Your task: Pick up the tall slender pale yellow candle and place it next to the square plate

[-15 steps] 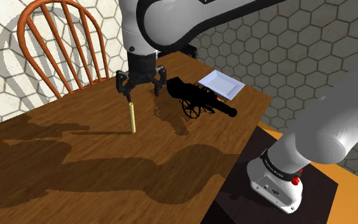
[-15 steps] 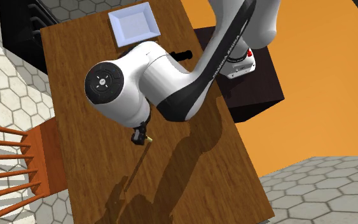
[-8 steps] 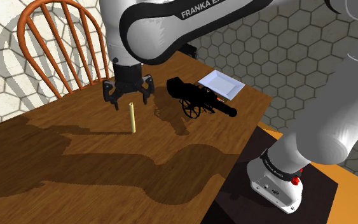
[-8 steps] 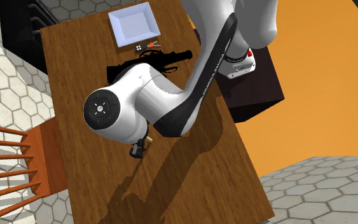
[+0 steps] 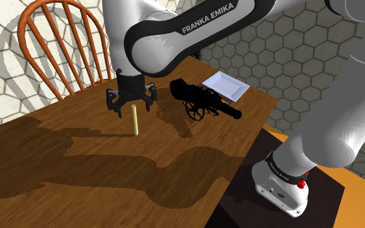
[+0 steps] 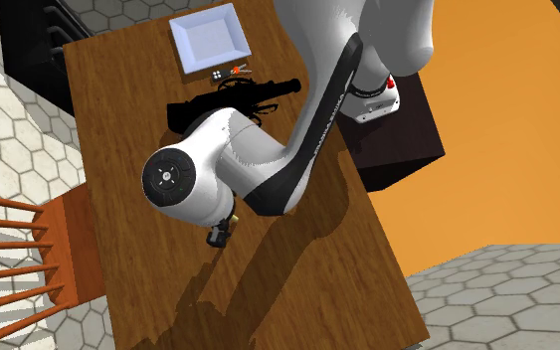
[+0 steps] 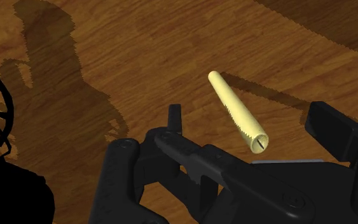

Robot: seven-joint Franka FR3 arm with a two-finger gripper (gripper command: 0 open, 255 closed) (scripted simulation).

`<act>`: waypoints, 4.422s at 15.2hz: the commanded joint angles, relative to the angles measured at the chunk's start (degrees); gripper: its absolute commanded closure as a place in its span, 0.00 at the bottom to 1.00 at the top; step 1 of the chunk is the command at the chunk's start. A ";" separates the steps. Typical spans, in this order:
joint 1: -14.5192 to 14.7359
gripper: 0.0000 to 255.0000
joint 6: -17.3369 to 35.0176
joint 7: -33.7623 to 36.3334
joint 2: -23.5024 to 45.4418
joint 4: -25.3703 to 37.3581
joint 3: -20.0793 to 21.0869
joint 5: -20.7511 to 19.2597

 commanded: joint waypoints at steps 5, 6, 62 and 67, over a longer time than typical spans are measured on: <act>0.00 1.00 0.03 0.00 0.01 -0.01 0.00 -0.01; 0.00 1.00 0.03 0.00 0.01 -0.01 0.00 -0.01; -4.68 1.00 -30.93 -9.66 -14.56 17.95 -3.08 7.44; -7.36 1.00 -30.75 -17.70 -22.06 10.36 -7.87 9.70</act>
